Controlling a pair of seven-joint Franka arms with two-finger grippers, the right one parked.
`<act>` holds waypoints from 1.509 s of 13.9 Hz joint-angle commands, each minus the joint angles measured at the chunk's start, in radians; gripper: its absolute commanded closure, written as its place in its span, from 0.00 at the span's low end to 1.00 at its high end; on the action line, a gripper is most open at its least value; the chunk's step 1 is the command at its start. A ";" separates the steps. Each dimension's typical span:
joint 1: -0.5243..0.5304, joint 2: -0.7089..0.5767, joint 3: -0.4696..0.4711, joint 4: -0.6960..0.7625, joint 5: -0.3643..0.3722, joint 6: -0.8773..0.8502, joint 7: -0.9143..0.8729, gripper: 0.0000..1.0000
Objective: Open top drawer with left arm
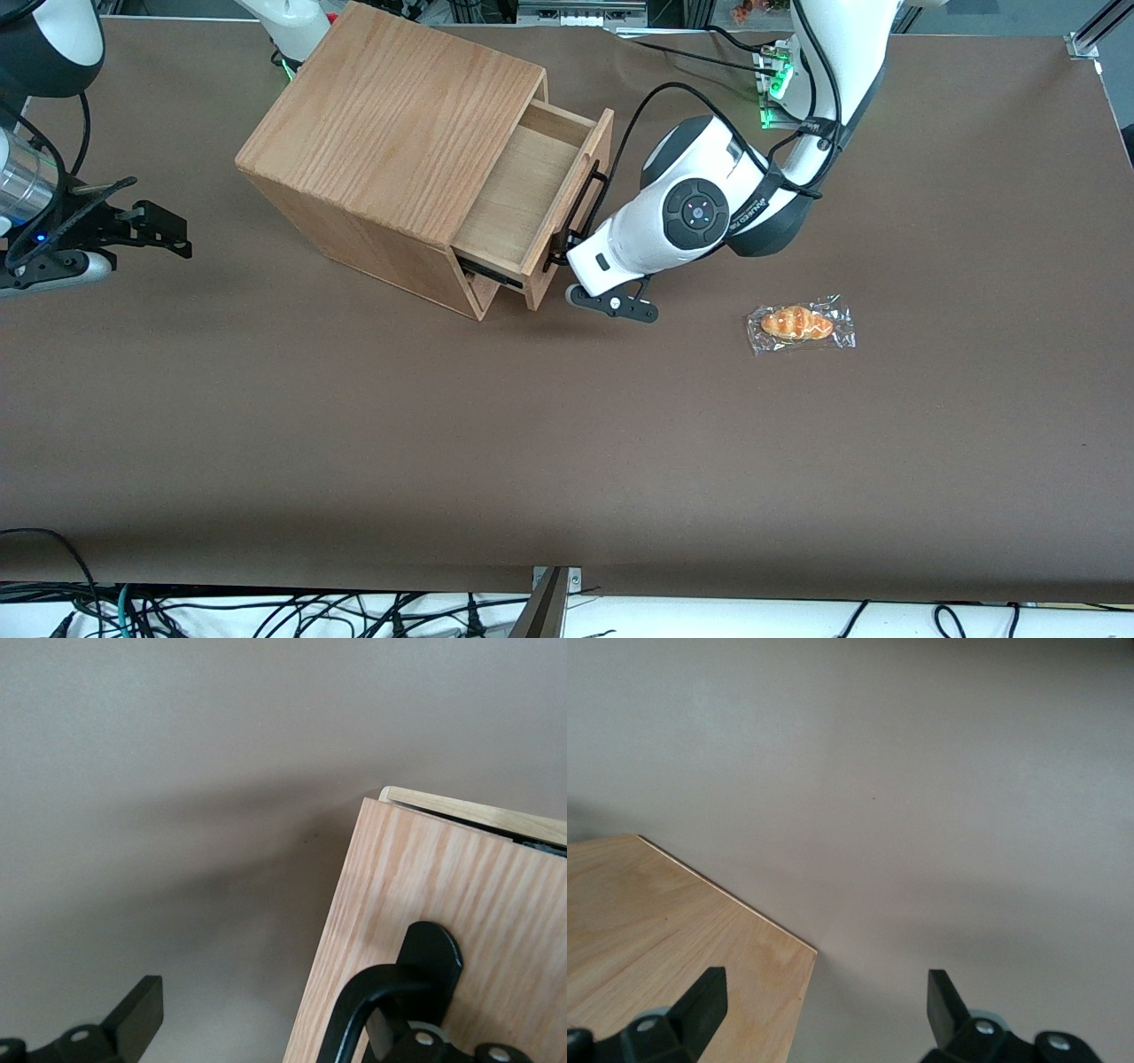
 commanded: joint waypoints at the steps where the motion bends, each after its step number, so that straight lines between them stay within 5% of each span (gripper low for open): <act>1: 0.049 0.007 0.016 0.020 0.037 0.036 -0.007 0.00; 10: 0.075 -0.001 0.015 0.031 0.028 0.017 -0.011 0.00; 21: 0.145 -0.016 0.015 0.176 0.008 -0.220 -0.039 0.00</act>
